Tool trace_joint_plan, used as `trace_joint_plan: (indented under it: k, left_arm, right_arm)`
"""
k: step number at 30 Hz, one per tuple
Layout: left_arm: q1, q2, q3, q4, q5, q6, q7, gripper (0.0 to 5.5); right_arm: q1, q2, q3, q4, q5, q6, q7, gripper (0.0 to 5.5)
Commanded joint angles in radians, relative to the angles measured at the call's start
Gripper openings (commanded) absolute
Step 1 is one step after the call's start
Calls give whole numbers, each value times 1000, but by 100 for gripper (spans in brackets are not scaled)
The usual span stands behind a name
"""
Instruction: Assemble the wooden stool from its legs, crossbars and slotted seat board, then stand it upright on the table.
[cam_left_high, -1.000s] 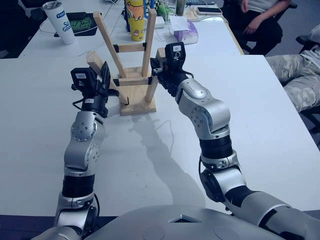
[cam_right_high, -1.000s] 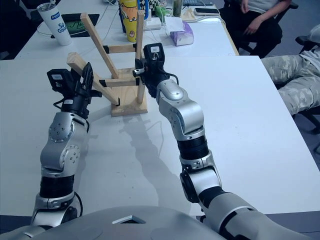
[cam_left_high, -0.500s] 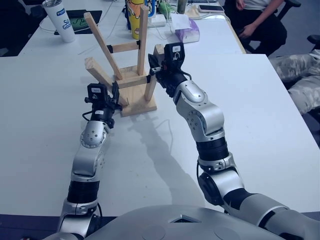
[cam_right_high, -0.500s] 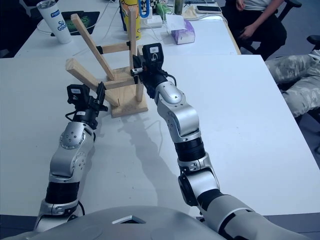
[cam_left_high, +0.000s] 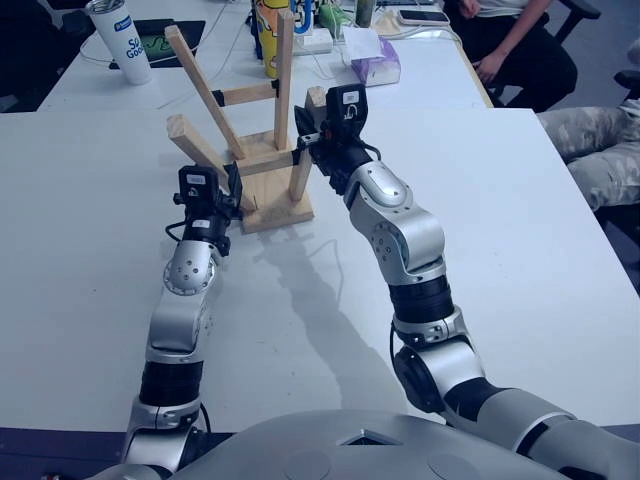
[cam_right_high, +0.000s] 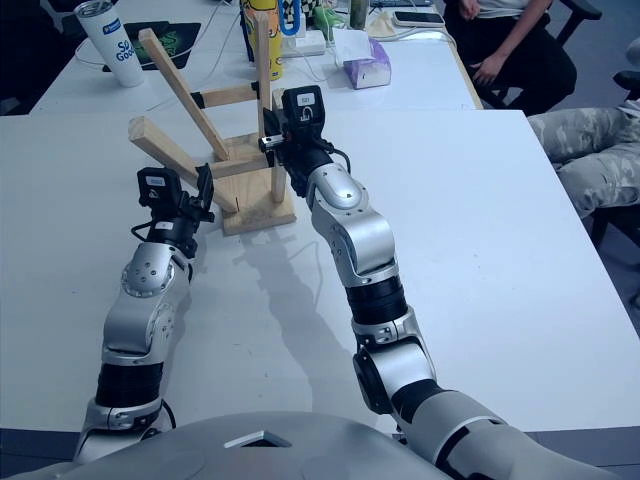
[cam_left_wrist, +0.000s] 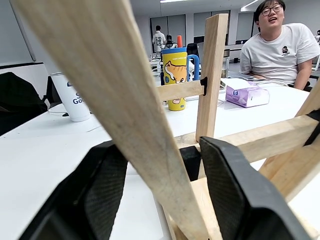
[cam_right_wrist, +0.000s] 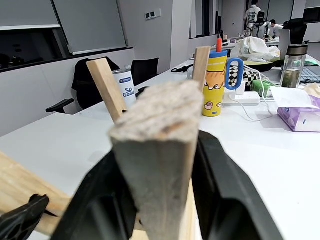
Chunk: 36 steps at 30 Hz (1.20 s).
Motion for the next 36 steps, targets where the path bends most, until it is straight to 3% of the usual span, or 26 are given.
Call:
trace_joint_plan:
  k: [1,14,19,36]
  left_arm:
    - [-9,-9,19,2,40,12,11,248]
    - [-27,-18,59,-24,144,-6,46,248]
    - [-24,-26,64,-22,172,-2,45,250]
    - [-22,-20,128,-63,225,-9,62,250]
  right_arm:
    - [-26,36,3,-32,4,-79,17,131]
    - [-23,17,-1,-24,-36,-102,-3,131]
    - [-11,14,5,-26,-32,-100,7,203]
    - [-62,-4,-34,-61,-38,-220,9,203]
